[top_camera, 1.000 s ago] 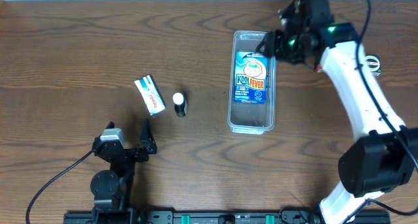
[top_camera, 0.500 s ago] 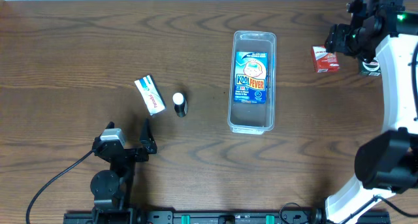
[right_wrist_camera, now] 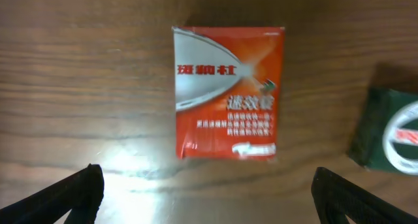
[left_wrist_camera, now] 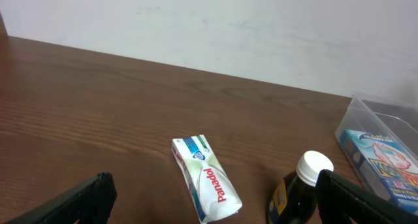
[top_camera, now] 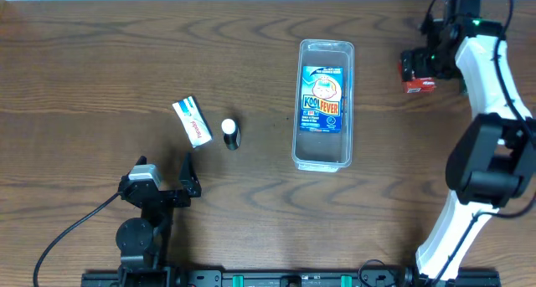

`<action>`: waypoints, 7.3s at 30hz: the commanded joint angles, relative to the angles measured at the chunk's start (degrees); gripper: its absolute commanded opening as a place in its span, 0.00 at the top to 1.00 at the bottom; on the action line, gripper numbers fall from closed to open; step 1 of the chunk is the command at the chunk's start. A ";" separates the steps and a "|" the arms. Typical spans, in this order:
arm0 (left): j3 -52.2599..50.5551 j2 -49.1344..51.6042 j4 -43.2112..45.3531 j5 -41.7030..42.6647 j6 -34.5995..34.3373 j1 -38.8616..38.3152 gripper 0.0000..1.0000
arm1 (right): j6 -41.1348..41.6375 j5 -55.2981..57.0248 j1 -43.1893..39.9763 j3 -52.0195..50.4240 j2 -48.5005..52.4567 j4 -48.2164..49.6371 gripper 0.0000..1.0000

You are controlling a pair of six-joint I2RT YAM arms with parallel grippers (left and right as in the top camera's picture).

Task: Pack container
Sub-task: 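Move the right gripper to the red-and-white box and grasp it, then lower the red box into the container and open the right gripper, then move the right gripper to the dark green box and grasp it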

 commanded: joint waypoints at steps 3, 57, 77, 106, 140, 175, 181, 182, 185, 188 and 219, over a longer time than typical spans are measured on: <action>-1.51 -0.20 -0.92 0.39 0.35 0.35 0.02 | -2.51 1.46 -0.61 -0.35 3.43 3.17 0.01; -1.51 -0.20 -0.92 0.39 0.35 0.35 0.02 | 5.49 -2.29 -0.74 0.87 -3.82 2.14 0.36; -1.51 -0.20 -0.92 0.39 0.35 0.35 0.02 | 32.22 -0.02 25.24 0.79 -22.21 -10.91 0.33; -1.51 -0.20 -0.92 0.39 0.35 0.35 0.02 | 44.54 11.13 33.57 0.79 -0.42 -6.62 0.28; -1.51 -0.20 -0.92 0.39 0.35 0.35 0.02 | -8.94 -3.96 -10.19 5.18 -10.62 -7.37 0.01; -1.51 -0.20 -0.92 0.39 0.35 0.35 0.02 | -9.33 -6.58 -18.16 5.16 12.92 11.58 0.01; -1.51 -0.20 -0.94 0.39 0.35 0.35 0.02 | -9.33 -6.78 -18.16 5.16 14.03 12.00 0.02; -1.51 -0.20 -0.92 0.39 0.35 0.35 0.02 | -9.33 -6.80 -18.16 5.16 14.32 12.02 0.02; -1.51 -0.20 -0.92 0.39 0.35 0.35 0.02 | -9.31 -6.78 -18.16 5.16 15.06 11.96 0.02; -1.51 -0.20 -0.94 0.39 0.35 0.35 0.02 | -9.31 -6.78 -18.16 5.16 15.10 12.09 0.02; -1.51 -0.20 -0.92 0.39 0.35 0.35 0.02 | 5.51 -22.93 -14.67 5.40 -5.86 -1.46 0.42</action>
